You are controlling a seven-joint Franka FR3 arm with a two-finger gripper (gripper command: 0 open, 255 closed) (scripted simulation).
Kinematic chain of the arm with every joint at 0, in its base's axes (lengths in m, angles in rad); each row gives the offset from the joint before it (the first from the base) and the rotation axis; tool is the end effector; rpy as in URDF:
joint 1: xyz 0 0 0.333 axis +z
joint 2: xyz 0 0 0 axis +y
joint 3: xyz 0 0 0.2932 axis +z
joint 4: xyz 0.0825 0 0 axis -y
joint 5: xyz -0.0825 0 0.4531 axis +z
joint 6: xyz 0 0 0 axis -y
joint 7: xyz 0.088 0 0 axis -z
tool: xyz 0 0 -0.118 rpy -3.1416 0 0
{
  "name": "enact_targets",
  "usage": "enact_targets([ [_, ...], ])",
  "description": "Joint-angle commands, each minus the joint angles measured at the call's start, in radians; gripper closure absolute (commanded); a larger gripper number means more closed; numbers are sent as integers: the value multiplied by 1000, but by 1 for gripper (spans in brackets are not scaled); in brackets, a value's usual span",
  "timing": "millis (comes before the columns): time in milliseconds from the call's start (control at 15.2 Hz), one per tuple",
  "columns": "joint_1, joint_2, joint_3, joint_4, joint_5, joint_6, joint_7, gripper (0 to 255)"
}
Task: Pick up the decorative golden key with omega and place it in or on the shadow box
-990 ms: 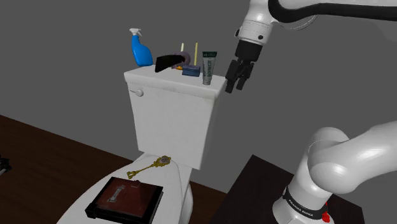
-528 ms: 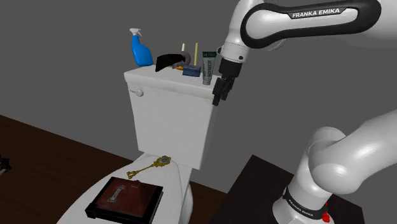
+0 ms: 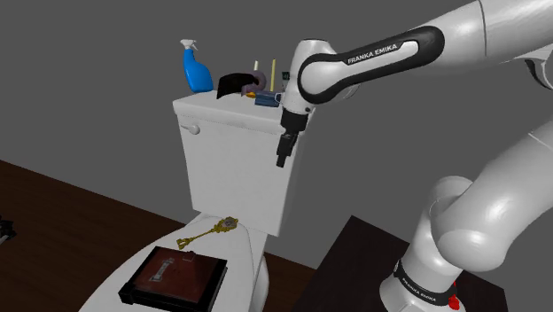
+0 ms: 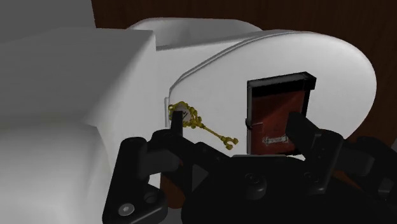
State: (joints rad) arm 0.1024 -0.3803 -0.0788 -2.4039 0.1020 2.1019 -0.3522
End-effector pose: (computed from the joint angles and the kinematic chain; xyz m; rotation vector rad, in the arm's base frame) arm 0.5081 0.0187 0.4009 -2.9913 -0.5011 -0.1437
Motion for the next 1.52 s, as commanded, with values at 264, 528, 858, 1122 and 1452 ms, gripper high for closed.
enact_targets([
  [264,33,231,-14,61,20,159,-158,0],
  [528,46,385,-9,125,39,241,-257,0],
  [858,51,577,13,230,56,320,-369,0],
  [1122,52,730,36,332,54,366,-443,0],
  [1452,56,919,63,483,32,401,-517,0],
])
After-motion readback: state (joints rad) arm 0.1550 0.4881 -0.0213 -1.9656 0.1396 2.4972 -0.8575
